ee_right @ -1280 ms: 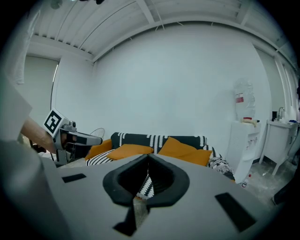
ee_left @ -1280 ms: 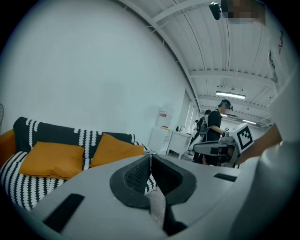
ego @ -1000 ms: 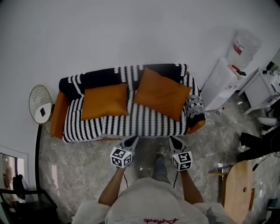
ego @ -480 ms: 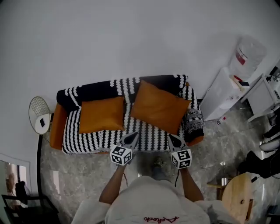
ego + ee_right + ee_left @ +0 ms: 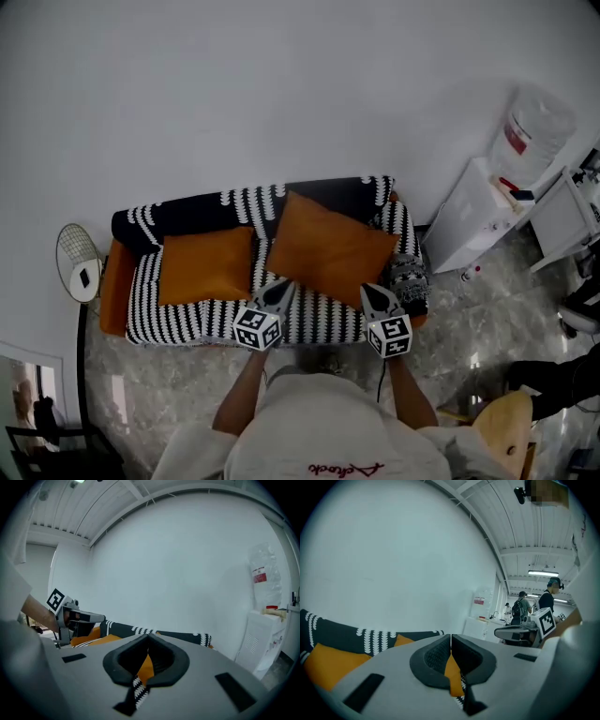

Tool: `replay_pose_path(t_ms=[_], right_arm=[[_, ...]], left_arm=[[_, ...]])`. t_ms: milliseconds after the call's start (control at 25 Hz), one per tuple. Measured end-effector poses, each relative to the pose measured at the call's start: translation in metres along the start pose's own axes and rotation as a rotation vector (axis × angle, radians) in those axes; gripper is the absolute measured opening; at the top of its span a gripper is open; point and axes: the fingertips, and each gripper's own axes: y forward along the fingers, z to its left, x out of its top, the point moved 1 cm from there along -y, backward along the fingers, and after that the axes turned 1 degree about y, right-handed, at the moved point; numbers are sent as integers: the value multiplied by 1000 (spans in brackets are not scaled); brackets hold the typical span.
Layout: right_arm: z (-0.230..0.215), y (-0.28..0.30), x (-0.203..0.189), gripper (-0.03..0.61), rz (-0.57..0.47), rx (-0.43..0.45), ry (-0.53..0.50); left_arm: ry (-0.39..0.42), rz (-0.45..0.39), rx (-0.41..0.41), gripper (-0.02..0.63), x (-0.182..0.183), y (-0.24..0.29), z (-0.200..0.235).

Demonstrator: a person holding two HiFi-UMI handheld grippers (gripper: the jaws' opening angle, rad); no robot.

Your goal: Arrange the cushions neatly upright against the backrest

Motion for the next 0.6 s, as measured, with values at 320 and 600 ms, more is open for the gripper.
replay_pose_path(t_ms=[320, 600], right_arm=[[-33, 18, -10, 29, 29, -15, 34], [-49, 37, -10, 29, 44, -39, 58]], left_arm=[[-23, 45, 18, 34, -10, 23, 16], [-36, 77, 8, 34, -13, 46, 37]])
